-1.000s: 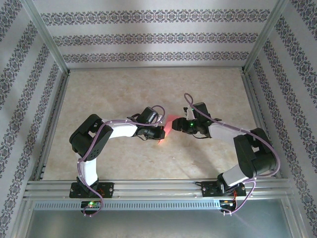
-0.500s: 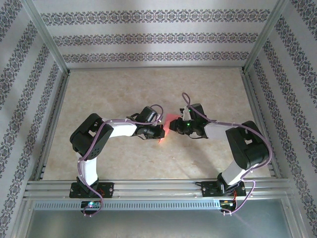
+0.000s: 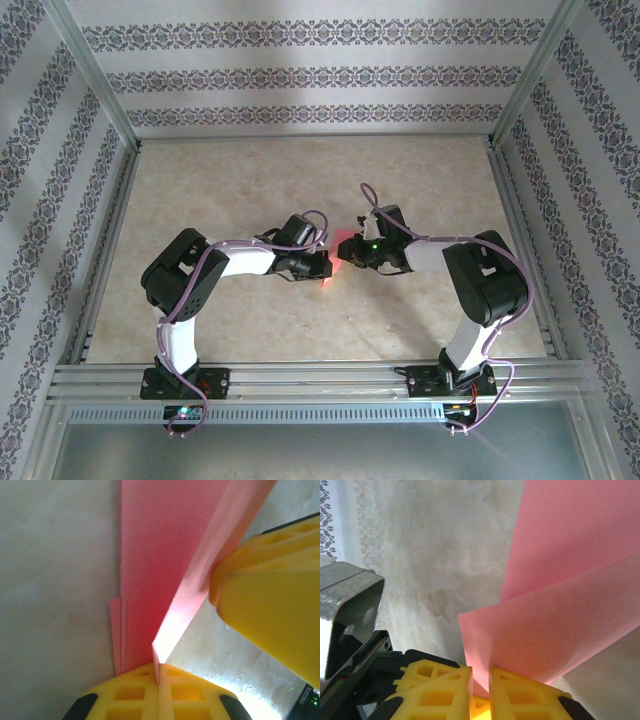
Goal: Fold a paper plane with a square sheet of paper (pick it up from the middle)
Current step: Fold the wing for the fifth time at the center of the table.
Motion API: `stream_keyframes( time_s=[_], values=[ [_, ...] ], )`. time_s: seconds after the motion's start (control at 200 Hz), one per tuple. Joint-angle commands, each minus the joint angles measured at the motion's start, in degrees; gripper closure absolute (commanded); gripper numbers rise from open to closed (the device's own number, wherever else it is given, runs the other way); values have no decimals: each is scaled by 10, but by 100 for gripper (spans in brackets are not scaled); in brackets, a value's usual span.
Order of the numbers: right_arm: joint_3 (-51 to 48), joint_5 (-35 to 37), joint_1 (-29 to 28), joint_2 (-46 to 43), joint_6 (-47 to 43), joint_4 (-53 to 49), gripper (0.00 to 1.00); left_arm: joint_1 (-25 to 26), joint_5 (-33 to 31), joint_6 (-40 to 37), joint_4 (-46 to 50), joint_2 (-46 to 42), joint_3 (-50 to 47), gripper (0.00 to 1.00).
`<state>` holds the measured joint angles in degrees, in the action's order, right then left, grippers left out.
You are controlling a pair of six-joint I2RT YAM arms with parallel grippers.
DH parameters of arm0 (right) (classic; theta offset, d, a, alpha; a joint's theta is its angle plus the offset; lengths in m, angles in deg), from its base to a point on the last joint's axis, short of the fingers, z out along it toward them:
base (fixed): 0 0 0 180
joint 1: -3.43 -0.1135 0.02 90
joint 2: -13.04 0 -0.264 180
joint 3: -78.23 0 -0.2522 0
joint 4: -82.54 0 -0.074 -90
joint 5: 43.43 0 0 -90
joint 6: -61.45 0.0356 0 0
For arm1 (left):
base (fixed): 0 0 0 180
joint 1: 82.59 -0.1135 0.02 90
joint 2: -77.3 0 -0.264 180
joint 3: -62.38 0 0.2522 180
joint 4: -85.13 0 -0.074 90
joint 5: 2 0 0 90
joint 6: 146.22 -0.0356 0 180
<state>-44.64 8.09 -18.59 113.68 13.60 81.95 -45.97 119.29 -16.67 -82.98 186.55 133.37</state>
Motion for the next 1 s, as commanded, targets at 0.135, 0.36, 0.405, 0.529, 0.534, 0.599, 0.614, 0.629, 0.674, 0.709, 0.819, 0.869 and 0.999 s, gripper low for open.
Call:
stream_keyframes(
  time_s=[0.135,0.36,0.405,0.529,0.534,0.599,0.614,0.629,0.674,0.709,0.819,0.869,0.999],
  values=[
    [24,-8,-3,25,-2,5,83,-8,-9,7,24,23,-10,100],
    [29,-6,-1,38,-5,-2,83,-9,-7,9,26,26,-10,100],
    [28,-5,-1,39,-5,-3,83,-9,-6,10,26,28,-10,100],
    [32,-5,-1,46,-7,-7,83,-9,-4,12,28,29,-9,100],
    [32,-5,-1,47,-7,-7,83,-9,-4,12,28,29,-9,100],
    [33,-4,-1,50,-6,-9,83,-10,-3,13,30,29,-8,100],
    [33,-4,-1,50,-6,-9,83,-10,-3,14,31,30,-7,100],
    [33,-3,-1,51,-6,-10,83,-10,-3,14,33,30,-7,100],
    [32,0,0,53,-5,-11,83,-10,-1,16,36,31,-5,100],
    [32,1,1,54,-5,-11,83,-10,0,18,40,32,-4,100],
    [29,3,4,53,-2,-13,84,-10,3,23,53,34,3,100],
    [29,2,6,48,-1,-14,84,-11,3,25,62,35,7,100],
    [28,-6,8,12,-1,-19,84,-13,2,32,76,38,12,100]
  ],
)
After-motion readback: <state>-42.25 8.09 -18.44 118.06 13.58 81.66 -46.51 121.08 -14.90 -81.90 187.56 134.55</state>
